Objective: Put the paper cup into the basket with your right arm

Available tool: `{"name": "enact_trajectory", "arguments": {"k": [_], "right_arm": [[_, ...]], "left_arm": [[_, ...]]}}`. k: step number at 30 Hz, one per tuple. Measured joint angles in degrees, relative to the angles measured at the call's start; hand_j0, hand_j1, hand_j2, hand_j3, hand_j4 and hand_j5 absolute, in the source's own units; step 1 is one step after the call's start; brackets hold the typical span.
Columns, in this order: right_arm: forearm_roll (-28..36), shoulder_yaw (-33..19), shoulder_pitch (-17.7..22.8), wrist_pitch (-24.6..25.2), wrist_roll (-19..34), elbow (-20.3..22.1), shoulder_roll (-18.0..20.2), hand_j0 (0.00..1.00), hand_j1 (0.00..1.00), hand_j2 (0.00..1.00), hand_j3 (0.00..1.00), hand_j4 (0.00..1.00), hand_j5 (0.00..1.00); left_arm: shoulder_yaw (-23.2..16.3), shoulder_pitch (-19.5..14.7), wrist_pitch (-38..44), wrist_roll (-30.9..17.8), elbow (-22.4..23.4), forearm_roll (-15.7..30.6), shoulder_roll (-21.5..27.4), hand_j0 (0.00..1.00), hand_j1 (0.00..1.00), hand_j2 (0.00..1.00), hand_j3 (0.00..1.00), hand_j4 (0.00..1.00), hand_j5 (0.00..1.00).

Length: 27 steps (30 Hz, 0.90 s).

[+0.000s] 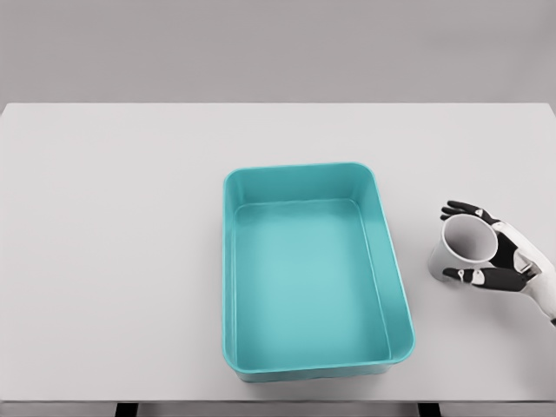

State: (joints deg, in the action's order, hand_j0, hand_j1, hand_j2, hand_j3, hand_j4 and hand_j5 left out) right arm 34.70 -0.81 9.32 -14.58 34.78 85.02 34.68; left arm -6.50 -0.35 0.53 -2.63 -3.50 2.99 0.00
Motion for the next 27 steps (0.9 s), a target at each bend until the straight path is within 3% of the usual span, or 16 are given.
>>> {"name": "enact_trajectory", "arguments": {"k": [2,12,17,27], "right_arm": [[-0.03,-0.02,0.00,0.07,0.03,0.05,0.04,0.64,0.64,0.64,0.64,0.64,0.64],[-1.66,-0.01,0.00,-0.13,0.16,0.81,0.52,0.57,0.57,0.57,0.57,0.57,0.57],[-2.54,-0.28,-0.35,-0.37,0.28,2.02,0.87,0.57,0.57,0.57,0.57,0.57,0.57],[-5.94,-0.54,-4.92,-1.67,0.36,5.68,1.11,0.56,0.56,0.56,0.56,0.56,0.56]], "left_arm": [[0.00,0.00,0.00,0.00,-0.01,0.00,0.00,1.00,1.00,1.00,1.00,1.00,1.00],[0.00,0.00,0.00,0.00,-0.01,0.00,0.00,1.00,1.00,1.00,1.00,1.00,1.00],[0.00,0.00,0.00,-0.01,-0.01,0.01,0.00,1.00,1.00,1.00,1.00,1.00,1.00],[0.00,0.00,0.00,0.00,-0.01,0.01,0.00,1.00,1.00,1.00,1.00,1.00,1.00]]}}
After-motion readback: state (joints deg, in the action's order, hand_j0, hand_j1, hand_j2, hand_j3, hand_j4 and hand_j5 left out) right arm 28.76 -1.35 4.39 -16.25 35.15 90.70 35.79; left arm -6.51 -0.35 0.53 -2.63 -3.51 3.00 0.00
